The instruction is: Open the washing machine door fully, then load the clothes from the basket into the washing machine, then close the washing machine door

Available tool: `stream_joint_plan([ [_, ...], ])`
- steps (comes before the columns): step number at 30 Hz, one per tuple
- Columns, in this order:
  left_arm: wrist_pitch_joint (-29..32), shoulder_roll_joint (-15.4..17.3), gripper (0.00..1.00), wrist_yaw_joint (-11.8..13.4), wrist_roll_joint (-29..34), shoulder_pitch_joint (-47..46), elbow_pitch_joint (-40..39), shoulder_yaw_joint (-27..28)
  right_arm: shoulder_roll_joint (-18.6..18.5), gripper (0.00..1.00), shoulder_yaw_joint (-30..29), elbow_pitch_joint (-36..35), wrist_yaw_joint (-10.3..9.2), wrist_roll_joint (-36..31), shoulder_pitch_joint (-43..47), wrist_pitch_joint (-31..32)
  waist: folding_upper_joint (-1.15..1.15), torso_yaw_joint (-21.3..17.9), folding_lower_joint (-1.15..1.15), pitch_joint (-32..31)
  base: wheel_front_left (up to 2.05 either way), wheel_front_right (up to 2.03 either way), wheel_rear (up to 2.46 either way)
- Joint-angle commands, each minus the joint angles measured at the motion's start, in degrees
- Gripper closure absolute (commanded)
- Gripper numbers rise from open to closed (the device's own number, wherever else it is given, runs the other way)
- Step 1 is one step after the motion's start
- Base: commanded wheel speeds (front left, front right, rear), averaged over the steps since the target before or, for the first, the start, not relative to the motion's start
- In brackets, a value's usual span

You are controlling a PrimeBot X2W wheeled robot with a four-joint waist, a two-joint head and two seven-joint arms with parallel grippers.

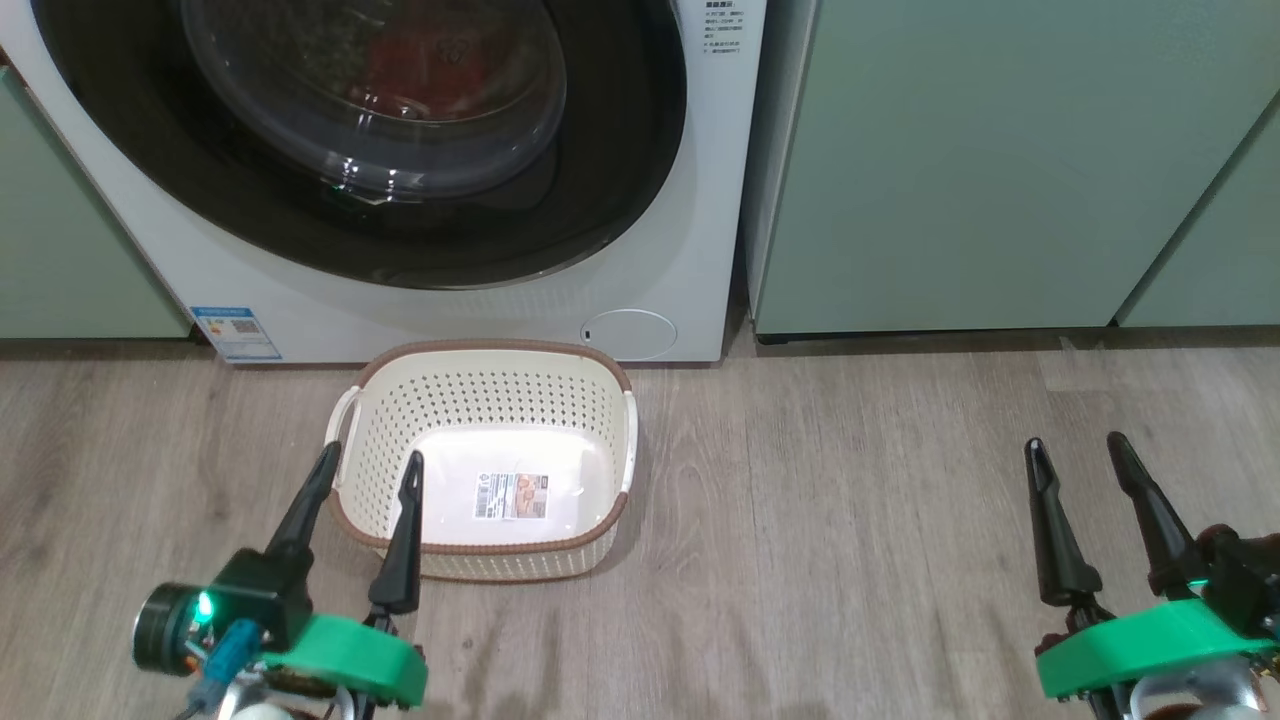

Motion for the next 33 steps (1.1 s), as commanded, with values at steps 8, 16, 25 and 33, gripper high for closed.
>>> stream_joint_plan([
  [8,-0.01,1.01,0.0,0.81,-0.26,-1.26,-1.24,1.44,-0.42,0.0,1.2,-2.52,-0.01,0.13,-1.39,0.24,0.0,0.3,0.0,0.38,0.0,0.0,0.0],
  [16,-0.03,1.23,0.0,1.2,-0.46,-1.44,-1.13,1.12,-0.42,0.0,1.29,-2.5,-0.01,0.18,-1.45,0.24,0.0,0.51,0.0,0.58,0.0,0.0,0.0],
  [25,-0.07,1.55,0.0,1.58,-0.72,-1.42,-1.37,0.83,-0.42,0.0,1.46,-2.51,-0.01,0.44,-1.53,0.17,0.0,0.56,0.0,0.84,0.0,0.0,0.0],
  [33,-0.1,1.8,0.0,1.89,-1.03,-1.59,-1.46,0.64,-0.42,0.0,1.47,-2.54,-0.01,0.67,-1.64,0.08,0.0,0.6,0.0,1.12,0.0,0.0,0.0],
])
